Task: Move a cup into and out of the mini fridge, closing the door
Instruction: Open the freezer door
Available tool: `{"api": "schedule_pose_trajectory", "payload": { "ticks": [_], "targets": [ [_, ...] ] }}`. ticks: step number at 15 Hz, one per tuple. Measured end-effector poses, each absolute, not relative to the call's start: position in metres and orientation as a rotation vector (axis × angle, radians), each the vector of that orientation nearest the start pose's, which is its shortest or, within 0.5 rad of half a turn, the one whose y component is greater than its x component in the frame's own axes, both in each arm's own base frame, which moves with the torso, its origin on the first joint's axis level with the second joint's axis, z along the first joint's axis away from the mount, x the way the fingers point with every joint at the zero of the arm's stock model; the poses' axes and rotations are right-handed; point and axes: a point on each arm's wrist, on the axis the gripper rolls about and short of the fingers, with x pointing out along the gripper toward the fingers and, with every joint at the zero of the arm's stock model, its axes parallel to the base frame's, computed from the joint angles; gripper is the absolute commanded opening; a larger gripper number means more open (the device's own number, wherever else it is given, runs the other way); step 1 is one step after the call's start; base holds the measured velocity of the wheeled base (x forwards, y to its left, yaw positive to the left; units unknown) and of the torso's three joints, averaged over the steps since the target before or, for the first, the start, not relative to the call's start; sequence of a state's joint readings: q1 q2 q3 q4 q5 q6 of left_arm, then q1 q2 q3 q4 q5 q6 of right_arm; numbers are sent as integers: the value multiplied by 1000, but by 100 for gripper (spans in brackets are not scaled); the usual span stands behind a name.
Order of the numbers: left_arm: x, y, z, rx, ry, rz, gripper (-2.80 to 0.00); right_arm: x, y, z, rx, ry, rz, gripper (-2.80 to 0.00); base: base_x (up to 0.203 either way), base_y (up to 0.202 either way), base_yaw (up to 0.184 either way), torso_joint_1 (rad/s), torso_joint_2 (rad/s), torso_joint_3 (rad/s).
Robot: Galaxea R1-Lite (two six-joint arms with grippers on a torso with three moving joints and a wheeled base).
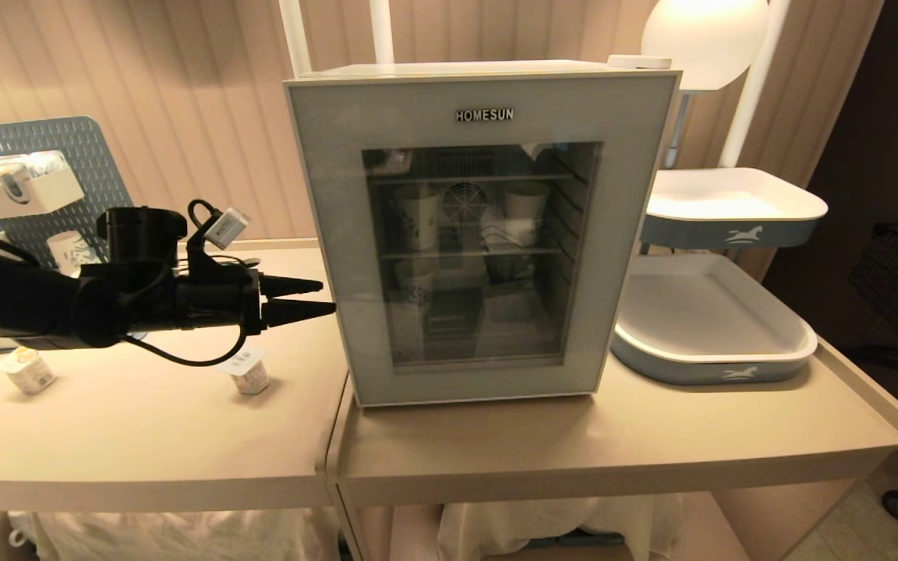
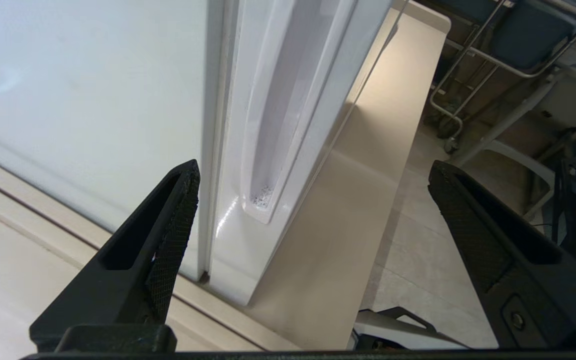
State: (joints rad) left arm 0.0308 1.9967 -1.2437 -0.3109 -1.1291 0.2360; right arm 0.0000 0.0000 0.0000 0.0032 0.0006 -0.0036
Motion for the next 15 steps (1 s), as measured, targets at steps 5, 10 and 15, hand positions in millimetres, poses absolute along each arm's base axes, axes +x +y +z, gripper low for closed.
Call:
{"api": "schedule_pose_trajectory", "payload": {
  "ticks": [5, 10, 15],
  "targets": [
    [386, -27, 162, -65, 281, -1161, 0, -23, 0, 75, -4, 3, 1, -280, 0, 0, 0, 0, 0, 0],
    [383, -38, 163, -63, 285, -1186, 0, -23, 0, 75, -4, 3, 1, -280, 0, 0, 0, 0, 0, 0],
    [363, -40, 172, -64, 273, -1224, 0, -23, 0, 75, -4, 2, 1, -280, 0, 0, 0, 0, 0, 0]
  ]
}}
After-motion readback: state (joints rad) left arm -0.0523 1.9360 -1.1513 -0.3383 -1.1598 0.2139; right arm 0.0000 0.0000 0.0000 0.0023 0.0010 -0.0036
